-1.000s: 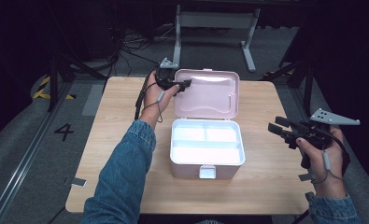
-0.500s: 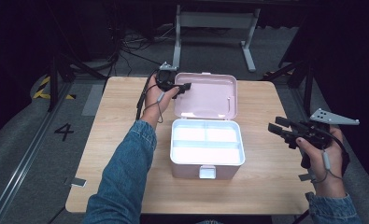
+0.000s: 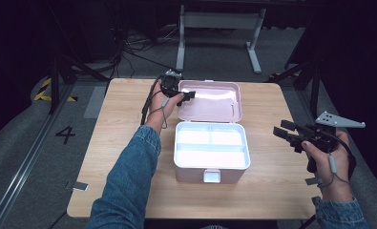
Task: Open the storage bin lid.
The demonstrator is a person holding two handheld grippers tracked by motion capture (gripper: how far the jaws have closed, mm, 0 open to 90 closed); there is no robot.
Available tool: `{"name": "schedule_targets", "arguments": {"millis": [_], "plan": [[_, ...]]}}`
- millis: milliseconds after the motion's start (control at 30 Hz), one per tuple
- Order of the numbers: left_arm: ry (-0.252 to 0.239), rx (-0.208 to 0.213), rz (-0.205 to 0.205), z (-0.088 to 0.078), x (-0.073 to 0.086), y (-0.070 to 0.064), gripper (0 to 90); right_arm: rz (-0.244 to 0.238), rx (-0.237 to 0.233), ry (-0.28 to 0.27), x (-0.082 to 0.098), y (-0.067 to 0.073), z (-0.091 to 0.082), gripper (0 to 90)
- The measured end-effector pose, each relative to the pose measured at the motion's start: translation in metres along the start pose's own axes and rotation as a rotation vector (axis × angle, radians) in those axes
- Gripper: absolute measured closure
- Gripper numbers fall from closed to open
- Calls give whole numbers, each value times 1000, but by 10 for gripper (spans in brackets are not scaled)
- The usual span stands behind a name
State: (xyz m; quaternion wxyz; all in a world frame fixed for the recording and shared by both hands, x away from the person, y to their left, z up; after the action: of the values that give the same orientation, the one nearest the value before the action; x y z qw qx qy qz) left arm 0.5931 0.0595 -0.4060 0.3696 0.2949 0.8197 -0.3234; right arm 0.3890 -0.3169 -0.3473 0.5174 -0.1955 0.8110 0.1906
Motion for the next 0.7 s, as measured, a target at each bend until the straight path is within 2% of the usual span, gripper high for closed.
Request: {"name": "schedule_targets", "arguments": {"millis": [167, 367, 500, 633, 700], "plan": [[15, -9, -16, 2, 2, 1, 324, -1, -1, 1, 0, 0, 1, 499], [77, -31, -55, 7, 8, 2, 302, 2, -2, 2, 1, 0, 0, 497], [95, -30, -69, 8, 9, 3, 301, 1, -2, 3, 1, 0, 1, 496], [145, -20, -105, 11, 14, 3, 253, 5, -7, 5, 1, 0, 1, 494], [147, -17, -121, 11, 16, 4, 247, 2, -7, 2, 1, 0, 1, 492]]}}
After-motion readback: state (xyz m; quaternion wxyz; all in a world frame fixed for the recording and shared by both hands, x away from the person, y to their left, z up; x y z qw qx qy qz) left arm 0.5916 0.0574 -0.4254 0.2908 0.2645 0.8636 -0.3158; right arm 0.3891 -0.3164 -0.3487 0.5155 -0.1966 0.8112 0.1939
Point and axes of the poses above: each handheld gripper's, and its own axes: z roughly forward along the jaws, x roughly out of its underside, y roughly to its left, the point moved 4 cm from there along z, roughly forward along the jaws, and after that the axes turned 10 degrees about x, right-handed, at the moved point
